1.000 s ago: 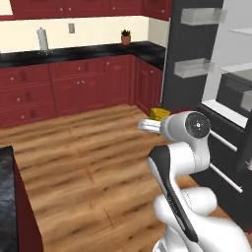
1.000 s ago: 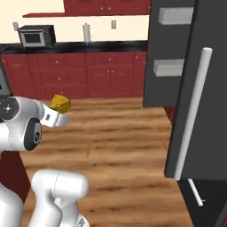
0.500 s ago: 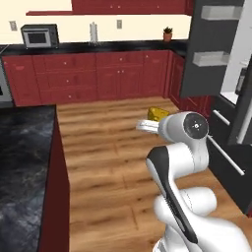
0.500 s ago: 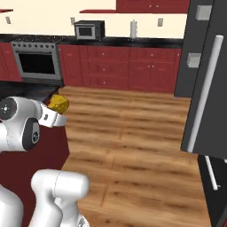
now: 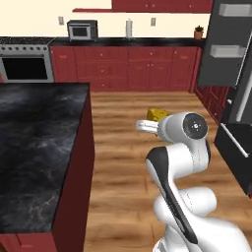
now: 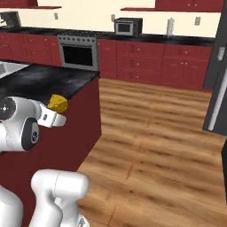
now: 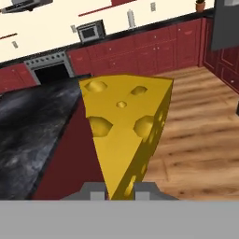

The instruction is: Take the cheese, chicken drumstick, and avocado from the fridge and place them on the plate on the dining counter to create an appetizer plate.

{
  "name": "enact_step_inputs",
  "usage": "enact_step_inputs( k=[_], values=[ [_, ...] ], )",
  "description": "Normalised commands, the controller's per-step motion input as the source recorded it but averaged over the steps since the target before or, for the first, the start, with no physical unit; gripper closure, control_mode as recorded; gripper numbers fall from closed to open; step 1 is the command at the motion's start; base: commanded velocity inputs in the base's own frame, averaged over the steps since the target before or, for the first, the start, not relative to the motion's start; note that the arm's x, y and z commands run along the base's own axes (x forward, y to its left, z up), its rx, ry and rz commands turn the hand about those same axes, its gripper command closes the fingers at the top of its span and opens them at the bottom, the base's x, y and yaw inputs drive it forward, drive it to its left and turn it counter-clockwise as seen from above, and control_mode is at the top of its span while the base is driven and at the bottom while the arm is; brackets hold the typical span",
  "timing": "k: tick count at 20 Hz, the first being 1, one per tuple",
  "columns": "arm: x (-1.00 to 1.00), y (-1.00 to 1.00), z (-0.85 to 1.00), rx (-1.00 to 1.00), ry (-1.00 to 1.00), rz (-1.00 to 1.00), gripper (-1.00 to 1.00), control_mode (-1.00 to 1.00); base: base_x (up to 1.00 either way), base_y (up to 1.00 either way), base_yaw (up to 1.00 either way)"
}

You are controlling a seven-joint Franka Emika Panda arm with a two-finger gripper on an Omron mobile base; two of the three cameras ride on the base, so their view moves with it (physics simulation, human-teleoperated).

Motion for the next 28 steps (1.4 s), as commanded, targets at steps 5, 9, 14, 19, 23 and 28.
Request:
enact_step_inputs(
  k=[5,9,14,19,23,28],
  values=[
    [0.00,0.00,0.00,0.00,0.00,0.00,1.00,1.00,-0.95,0.34,0.28],
    [0.00,0.00,0.00,0.00,0.00,0.00,1.00,1.00,-0.84,0.49,0.25],
    [0.00,0.00,0.00,0.00,0.00,0.00,1.00,1.00,-0.10,0.94,0.10],
    [0.00,0.00,0.00,0.00,0.00,0.00,1.00,1.00,-0.17,1.00,0.04],
    [0.00,0.00,0.00,0.00,0.00,0.00,1.00,1.00,-0.95,1.00,0.05],
    [0.00,0.00,0.00,0.00,0.00,0.00,1.00,1.00,-0.50,1.00,0.01]
  ],
)
